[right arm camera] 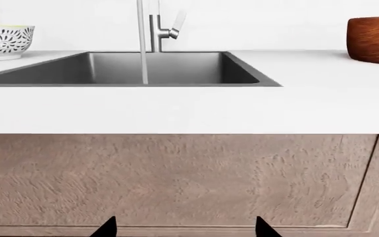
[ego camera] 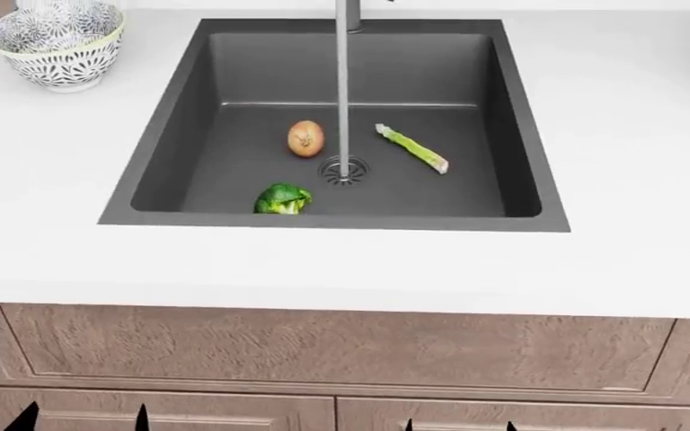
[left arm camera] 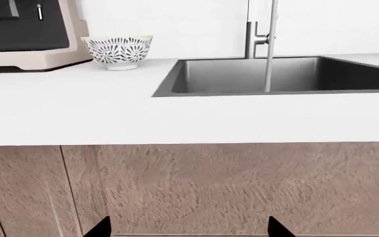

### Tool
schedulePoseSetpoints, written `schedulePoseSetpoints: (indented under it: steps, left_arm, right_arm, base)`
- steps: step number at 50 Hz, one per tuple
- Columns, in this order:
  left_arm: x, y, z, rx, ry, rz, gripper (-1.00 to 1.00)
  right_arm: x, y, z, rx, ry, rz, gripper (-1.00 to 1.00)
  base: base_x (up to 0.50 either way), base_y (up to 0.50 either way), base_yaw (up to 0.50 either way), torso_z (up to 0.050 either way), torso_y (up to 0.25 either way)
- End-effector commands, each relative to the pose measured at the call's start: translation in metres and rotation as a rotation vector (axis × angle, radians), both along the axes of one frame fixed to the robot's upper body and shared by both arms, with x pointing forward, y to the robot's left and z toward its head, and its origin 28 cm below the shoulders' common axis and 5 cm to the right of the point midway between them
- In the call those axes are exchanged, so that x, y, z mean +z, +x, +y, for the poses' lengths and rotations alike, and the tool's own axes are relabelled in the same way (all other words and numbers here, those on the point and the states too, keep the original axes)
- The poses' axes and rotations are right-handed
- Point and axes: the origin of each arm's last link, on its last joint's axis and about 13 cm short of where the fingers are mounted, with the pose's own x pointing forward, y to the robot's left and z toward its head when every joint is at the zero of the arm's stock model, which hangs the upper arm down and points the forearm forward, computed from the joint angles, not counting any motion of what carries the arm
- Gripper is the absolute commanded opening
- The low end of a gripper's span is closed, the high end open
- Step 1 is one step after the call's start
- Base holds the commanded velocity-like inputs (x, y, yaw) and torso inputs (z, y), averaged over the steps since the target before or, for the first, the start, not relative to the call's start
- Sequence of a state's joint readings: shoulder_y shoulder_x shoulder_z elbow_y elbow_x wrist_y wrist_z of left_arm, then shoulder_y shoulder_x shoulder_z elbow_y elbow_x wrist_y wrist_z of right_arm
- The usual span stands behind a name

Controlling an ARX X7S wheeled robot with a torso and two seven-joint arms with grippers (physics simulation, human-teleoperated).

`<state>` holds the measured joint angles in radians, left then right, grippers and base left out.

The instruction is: Pick the broccolis and asparaguss from the sink and place them in one bowl. Place the onion in the other bowl. Then turn off the sink faucet.

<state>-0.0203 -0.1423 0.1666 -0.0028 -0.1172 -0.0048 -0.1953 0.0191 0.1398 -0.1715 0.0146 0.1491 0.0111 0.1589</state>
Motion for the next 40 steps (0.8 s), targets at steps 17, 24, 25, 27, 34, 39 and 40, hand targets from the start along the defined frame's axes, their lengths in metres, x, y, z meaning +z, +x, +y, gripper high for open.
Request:
schedulePoseSetpoints:
  steps: [17,24,25,27,34,39,40]
  left_arm:
    - [0.0,0.0,-0.001,0.003,-0.004,0.001,1.0]
    - [-0.001,-0.001,0.0,-0.001,0.009,0.016,1.0]
    - [-0.002,0.0,0.0,0.0,0.016,0.028,1.0]
    - [-0.007,0.01,-0.001,0.024,0.09,0.028,1.0]
    - [-0.002,0.0,0.0,0.002,0.021,0.041,1.0]
    - [0.02,0.002,0.002,0.018,0.002,0.022,1.0]
    - [0.036,0.003,0.004,0.014,-0.025,0.007,1.0]
  right_arm:
    - [-0.001,0.001,0.0,0.004,-0.007,0.007,1.0]
    - [-0.001,0.001,0.0,0.004,-0.006,0.007,1.0]
    - [-0.001,0.001,0.001,0.004,-0.006,0.007,1.0]
    - [-0.001,0.003,-0.005,-0.012,-0.122,-0.003,1.0]
    - [0.0,0.001,0.001,0.006,-0.008,0.007,1.0]
    - [0.025,0.003,0.003,0.008,-0.045,-0.038,1.0]
    - [0.038,0.007,0.002,0.008,-0.071,-0.041,1.0]
  base:
    - [0.0,0.0,0.0,0.05,0.0]
    - [0.0,0.0,0.0,0.007,0.0]
    - [0.0,0.0,0.0,0.0,0.0]
    - [0.0,0.0,0.0,0.0,0.0]
    - [0.0,0.0,0.0,0.0,0.0]
    - [0.0,0.0,0.0,0.0,0.0]
    - [0.0,0.0,0.0,0.0,0.0]
